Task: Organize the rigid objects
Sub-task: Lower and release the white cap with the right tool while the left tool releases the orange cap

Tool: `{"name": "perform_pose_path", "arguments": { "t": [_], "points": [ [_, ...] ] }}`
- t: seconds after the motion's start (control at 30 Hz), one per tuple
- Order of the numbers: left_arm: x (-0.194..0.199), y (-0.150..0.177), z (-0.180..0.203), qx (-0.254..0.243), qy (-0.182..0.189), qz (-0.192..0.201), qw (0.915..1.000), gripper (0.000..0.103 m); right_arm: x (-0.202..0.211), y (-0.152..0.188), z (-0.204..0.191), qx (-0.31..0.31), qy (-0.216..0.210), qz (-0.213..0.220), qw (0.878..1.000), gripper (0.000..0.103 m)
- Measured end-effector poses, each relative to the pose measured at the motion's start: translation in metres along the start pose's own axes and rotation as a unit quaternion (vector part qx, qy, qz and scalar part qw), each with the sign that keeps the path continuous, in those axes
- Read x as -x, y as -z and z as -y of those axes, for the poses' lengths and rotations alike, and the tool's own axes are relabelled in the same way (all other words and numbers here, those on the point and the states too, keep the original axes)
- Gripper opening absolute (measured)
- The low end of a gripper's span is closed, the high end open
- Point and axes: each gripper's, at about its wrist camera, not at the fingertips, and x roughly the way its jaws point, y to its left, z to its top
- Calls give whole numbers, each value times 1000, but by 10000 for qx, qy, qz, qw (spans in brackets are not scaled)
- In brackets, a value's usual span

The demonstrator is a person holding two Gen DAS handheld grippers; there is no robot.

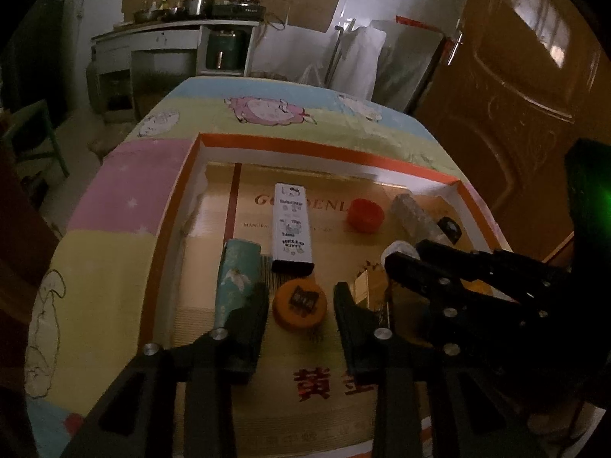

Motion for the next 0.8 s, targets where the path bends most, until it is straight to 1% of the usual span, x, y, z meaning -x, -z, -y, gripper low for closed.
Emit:
{"name": "perform_pose_path", "arguments": {
  "t": [0.03, 0.1, 0.5, 0.57, 0.63, 0.8],
  "points": [
    [1, 0, 0, -8, 0, 22, 10000, 42, 2, 0, 0, 0, 8, 25, 10000, 39],
    [3, 0, 1, -15, 11, 52, 10000, 43, 5, -1, 0, 3, 22, 65, 10000, 41],
    [12, -1, 1, -27, -42, 122, 9999, 44, 29, 2, 4, -229, 171, 231, 9993, 43],
    [17, 0, 3, -37, -43, 155, 9999, 44, 35, 6, 4, -274, 231, 266, 9990, 45],
    [22, 2, 4, -52, -62, 199, 9998, 44, 40, 10, 3, -302, 288, 281, 9987, 49],
    [34, 9, 9, -52, -92, 268, 9996, 44, 56, 23, 2, -487, 392, 336, 9975, 50]
  ]
}}
